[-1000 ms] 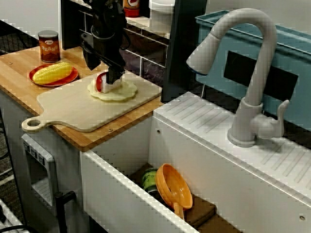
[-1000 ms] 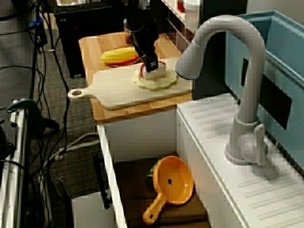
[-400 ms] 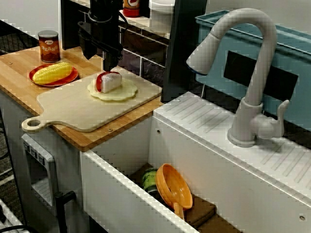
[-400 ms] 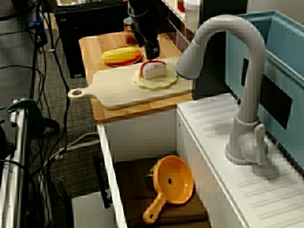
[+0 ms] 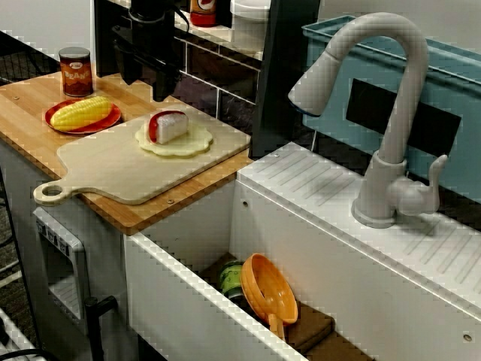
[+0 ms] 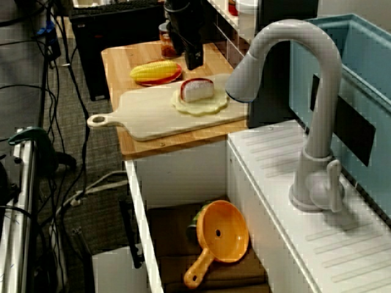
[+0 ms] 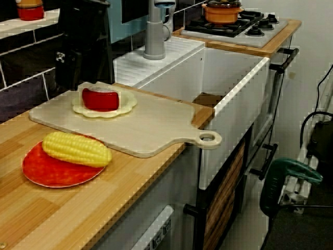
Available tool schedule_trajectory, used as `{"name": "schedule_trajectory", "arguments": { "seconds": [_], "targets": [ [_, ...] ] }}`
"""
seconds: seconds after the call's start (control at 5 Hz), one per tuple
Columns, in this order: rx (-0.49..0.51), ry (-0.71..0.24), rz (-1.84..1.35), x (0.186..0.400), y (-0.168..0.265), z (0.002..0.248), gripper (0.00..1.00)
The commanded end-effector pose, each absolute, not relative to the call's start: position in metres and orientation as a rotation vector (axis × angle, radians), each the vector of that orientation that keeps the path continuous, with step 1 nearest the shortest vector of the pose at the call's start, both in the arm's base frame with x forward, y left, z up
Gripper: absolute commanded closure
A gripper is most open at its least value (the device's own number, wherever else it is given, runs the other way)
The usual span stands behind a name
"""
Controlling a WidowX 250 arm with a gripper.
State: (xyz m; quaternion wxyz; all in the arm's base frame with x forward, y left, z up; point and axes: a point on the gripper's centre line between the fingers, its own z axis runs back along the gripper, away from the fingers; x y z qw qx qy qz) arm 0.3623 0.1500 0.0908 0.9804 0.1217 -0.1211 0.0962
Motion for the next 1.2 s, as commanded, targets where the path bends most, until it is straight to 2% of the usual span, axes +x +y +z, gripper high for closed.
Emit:
{"name": "schedule_trajectory", "arguments": {
  "seconds": [0.0, 0.6, 1.0],
  "targets": [
    [0.265, -0.259, 0.167, 0.356, 0.169, 0.107, 0.0],
    [0.308, -0.162, 0.091, 0.349, 0.2, 0.116, 0.0],
    [0.348, -0.114, 0.075, 0.344, 0.219, 0.114, 0.0]
  ]
}}
